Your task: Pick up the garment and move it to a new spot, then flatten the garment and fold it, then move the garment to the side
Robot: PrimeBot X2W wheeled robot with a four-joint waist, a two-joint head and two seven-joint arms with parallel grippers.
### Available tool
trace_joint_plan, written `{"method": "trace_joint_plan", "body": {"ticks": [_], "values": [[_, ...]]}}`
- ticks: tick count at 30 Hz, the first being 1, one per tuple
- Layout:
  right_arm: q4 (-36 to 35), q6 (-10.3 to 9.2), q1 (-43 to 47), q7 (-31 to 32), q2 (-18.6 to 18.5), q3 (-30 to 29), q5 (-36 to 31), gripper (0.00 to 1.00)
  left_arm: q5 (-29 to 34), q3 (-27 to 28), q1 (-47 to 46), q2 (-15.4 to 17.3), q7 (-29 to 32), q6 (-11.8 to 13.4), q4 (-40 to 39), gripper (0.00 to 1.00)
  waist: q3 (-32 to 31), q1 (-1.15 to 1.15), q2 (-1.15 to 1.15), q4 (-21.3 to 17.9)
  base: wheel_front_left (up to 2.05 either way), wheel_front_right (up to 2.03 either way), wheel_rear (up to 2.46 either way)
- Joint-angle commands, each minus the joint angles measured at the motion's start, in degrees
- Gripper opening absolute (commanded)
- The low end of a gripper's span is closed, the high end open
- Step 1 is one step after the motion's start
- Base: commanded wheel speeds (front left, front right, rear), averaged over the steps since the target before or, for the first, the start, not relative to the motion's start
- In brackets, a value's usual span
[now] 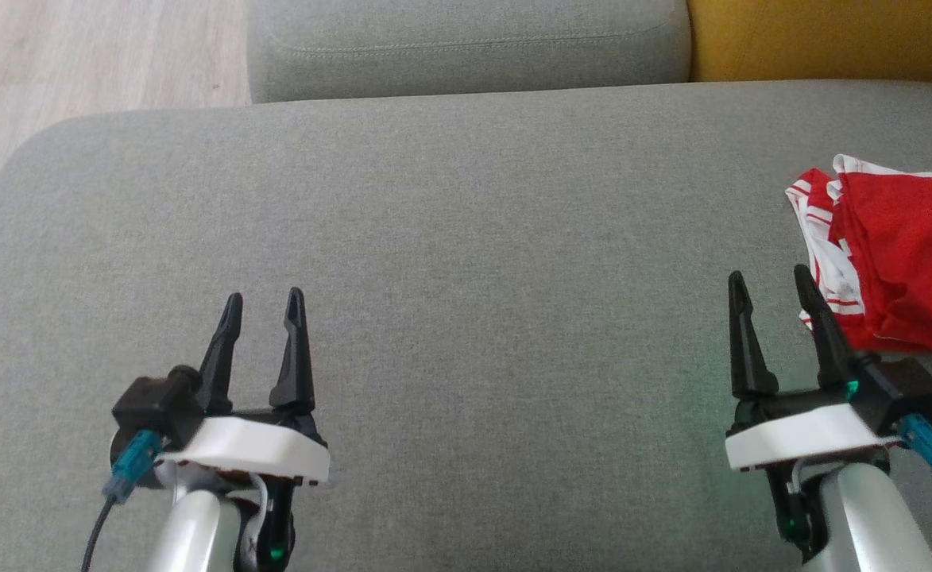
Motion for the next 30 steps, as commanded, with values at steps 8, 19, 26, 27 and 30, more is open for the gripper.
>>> {"method": "trace_joint_plan", "body": {"ticks": [8, 19, 26, 27, 30], "values": [[-2.30, -0.05, -0.50, -0.63, 0.21, 1.89, 1.20, 1.00, -3.39, 1.85, -1.20, 0.39, -0.31, -1.95, -0.30, 1.00, 0.48, 0.00, 0.00, -0.15, 0.00, 0.00, 0.00], [-2.36, -0.05, -0.86, -0.63, 0.22, 1.83, 1.81, 1.00, -3.48, 3.37, -1.22, 0.39, -0.31, -1.62, -0.90, 1.00, 0.85, 0.00, 0.00, -0.37, 0.00, 0.00, 0.00], [-2.25, -0.05, -1.04, -0.63, 0.22, 2.13, 1.99, 1.00, -4.58, 4.12, -1.30, 0.39, -0.31, -1.51, -1.15, 1.00, 0.95, 0.00, 0.00, -0.45, 0.00, 0.00, 0.00], [-0.28, 0.00, 0.73, 0.00, 0.14, 0.76, 1.81, 0.00, -4.39, 1.88, 0.54, -0.01, 0.00, -1.74, 0.96, 0.00, 0.95, 0.00, 0.00, -0.46, 0.00, 0.00, 0.00], [2.37, 0.00, 1.42, 0.10, 0.22, 1.04, 1.85, 0.00, -4.43, 1.56, 1.46, -0.11, 0.07, -1.78, 3.59, 0.00, 0.96, 0.00, 0.00, -0.47, 0.00, 0.00, 0.00]]}}
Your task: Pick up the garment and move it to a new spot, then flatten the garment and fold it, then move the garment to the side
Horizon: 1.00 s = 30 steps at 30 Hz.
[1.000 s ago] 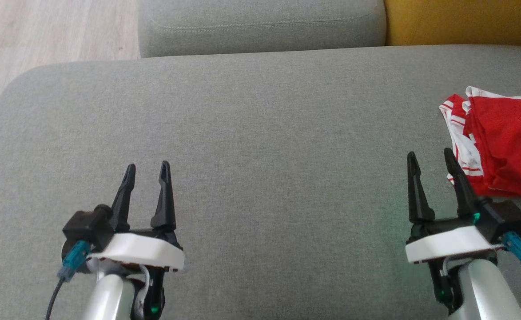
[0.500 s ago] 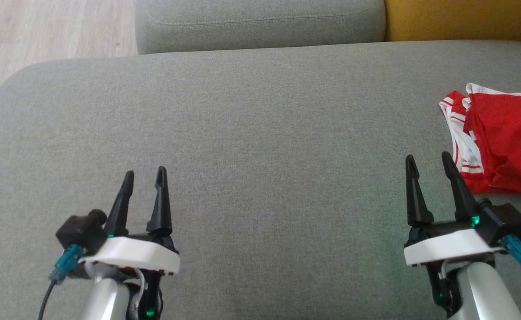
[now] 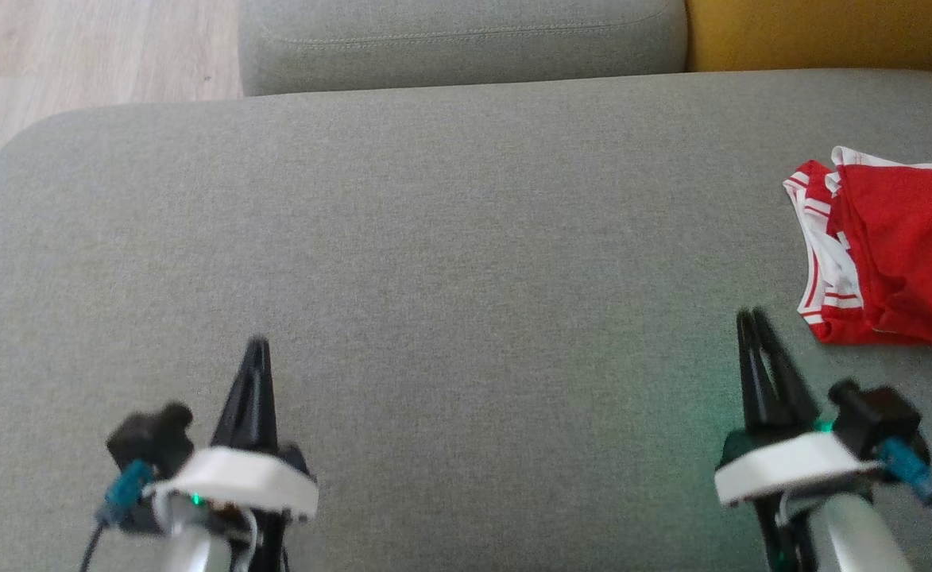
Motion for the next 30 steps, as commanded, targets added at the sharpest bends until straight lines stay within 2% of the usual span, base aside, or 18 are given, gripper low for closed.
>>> {"method": "trace_joint_plan", "body": {"ticks": [1, 30], "values": [[0.55, 0.00, 0.41, 0.05, 0.01, 0.04, 0.10, 0.00, -0.08, 0.01, 0.45, 0.00, 0.02, -0.01, 0.61, 0.00, 0.00, 0.00, 0.00, 0.00, 0.00, 0.00, 0.00], [0.58, -0.01, 0.27, 3.95, -0.75, -1.09, 19.82, 0.00, -16.31, 3.23, 0.01, 0.57, 4.31, -1.89, 1.28, 0.00, -0.84, 0.00, 0.00, -0.35, 0.00, 0.00, 0.00]]}}
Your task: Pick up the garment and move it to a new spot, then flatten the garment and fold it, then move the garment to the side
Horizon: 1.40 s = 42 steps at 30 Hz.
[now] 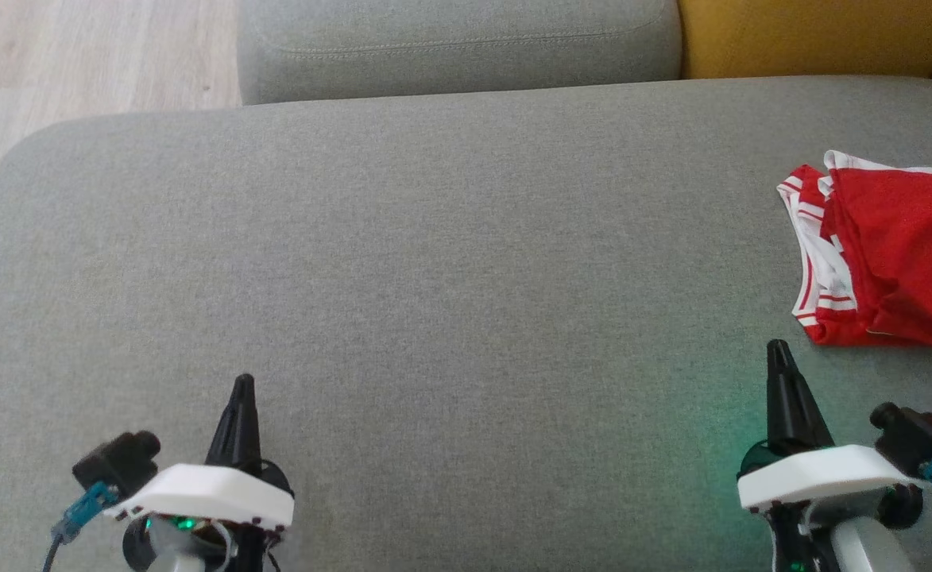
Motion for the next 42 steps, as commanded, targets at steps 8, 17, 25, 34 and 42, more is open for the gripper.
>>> {"method": "trace_joint_plan", "body": {"ticks": [8, 17, 25, 34, 42], "values": [[-2.33, -0.02, -2.56, 1.34, -0.91, -0.39, 6.08, 0.00, -4.94, 2.10, -2.91, 0.62, 1.36, -1.01, -2.06, 0.00, -0.22, 0.00, 0.00, -0.09, 0.00, 0.00, 0.00], [-2.54, -0.02, -2.74, 2.69, -1.02, -0.92, 12.20, 0.00, -10.01, 3.23, -3.21, 0.72, 2.81, -1.61, -2.10, 0.00, -0.49, 0.00, 0.00, -0.20, 0.00, 0.00, 0.00], [-2.72, -0.02, -2.90, 3.93, -1.10, -1.44, 17.61, 0.00, -14.49, 4.26, -3.48, 0.79, 4.11, -2.14, -2.12, 0.00, -0.72, 0.00, 0.00, -0.30, 0.00, 0.00, 0.00], [-2.91, -0.03, -3.09, 5.35, -1.16, -2.05, 23.67, 0.00, -19.52, 5.44, -3.78, 0.86, 5.60, -2.74, -2.15, 0.00, -0.99, 0.00, 0.00, -0.41, 0.00, 0.00, 0.00], [-3.07, -0.03, -3.23, 6.47, -1.19, -2.55, 28.34, 0.00, -23.39, 6.36, -4.02, 0.91, 6.76, -3.20, -2.17, 0.00, -1.20, 0.00, 0.00, -0.49, 0.00, 0.00, 0.00]]}}
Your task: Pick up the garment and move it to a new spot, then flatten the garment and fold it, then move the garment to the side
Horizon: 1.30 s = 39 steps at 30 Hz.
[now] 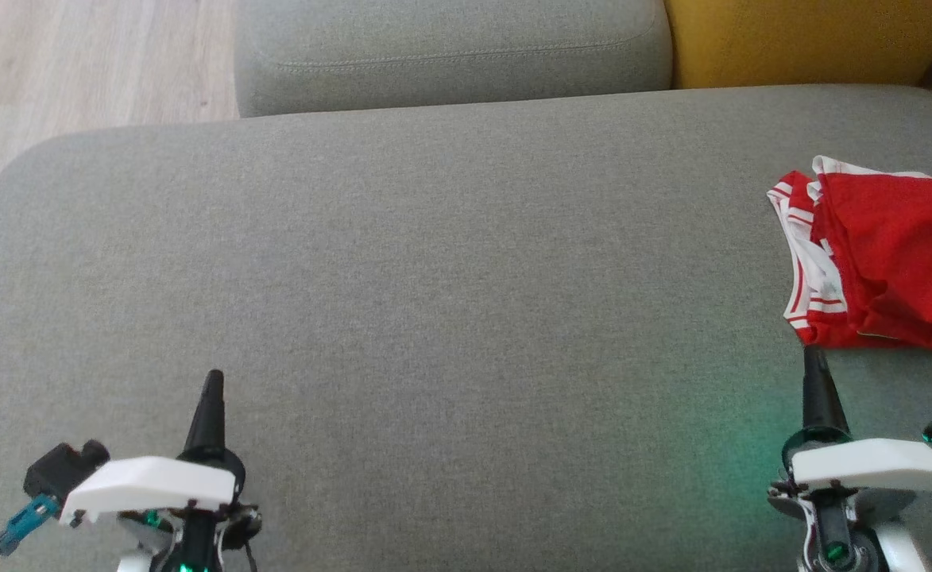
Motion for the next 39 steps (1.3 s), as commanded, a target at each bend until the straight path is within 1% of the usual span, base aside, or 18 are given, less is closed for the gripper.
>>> {"method": "trace_joint_plan", "body": {"ticks": [1, 39], "values": [[-2.18, -0.03, -3.10, 0.31, -1.08, 0.28, 1.40, 0.00, -1.11, 1.54, -3.17, 0.81, 0.26, -0.51, -2.11, 0.00, -0.02, 0.00, 0.00, -0.01, 0.00, 0.00, 0.00], [-3.01, -0.05, -3.94, 6.79, -1.05, -2.79, 27.31, 0.00, -22.67, 6.90, -4.51, 0.93, 6.90, -3.10, -2.19, 0.00, -1.18, 0.00, 0.00, -0.48, 0.00, 0.00, 0.00]]}}
